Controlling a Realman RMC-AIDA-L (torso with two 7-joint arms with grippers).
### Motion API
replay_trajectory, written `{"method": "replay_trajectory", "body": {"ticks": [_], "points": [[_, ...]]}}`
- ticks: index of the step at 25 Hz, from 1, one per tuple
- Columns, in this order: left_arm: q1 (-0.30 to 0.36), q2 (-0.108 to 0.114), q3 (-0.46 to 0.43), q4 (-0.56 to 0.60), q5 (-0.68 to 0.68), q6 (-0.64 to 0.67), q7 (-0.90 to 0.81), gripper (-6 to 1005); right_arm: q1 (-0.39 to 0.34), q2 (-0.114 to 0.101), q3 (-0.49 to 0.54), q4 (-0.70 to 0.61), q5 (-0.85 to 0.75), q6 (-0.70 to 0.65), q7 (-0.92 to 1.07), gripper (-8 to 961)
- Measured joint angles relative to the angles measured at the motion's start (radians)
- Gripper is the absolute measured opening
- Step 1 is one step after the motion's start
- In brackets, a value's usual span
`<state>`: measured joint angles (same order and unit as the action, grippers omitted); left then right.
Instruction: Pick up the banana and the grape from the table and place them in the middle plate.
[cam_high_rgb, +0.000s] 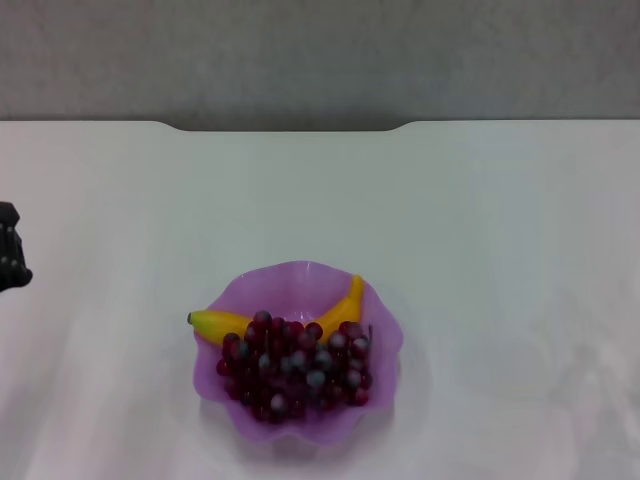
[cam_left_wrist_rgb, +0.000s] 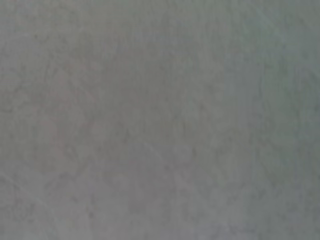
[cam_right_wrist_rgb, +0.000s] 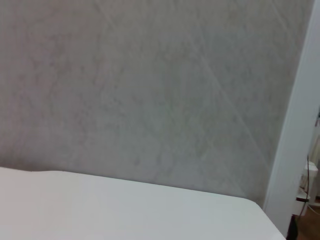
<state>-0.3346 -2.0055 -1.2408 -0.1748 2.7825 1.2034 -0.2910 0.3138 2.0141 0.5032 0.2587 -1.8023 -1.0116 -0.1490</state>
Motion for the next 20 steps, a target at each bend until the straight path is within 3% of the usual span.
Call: {"method": "replay_trajectory", "body": {"ticks": [5,11,20], "points": [[0.015,-0.027,-0.029,0.022,-0.015,-0.009,0.021,11,0.0,0.0,0.014,-0.022,0.0,-0.008,0.043,22],[0.043,-0.035,-0.033,0.023,-0.081,-0.009,0.022,12,-0.001,-0.001,0.051,-0.028,0.0,-0.016,0.049,22],[0.046,-0.036,-0.028,0.025,-0.118,-0.009,0.028,15,-0.007,0.0,0.055,-0.026,0.0,-0.16,0.049,24]]}}
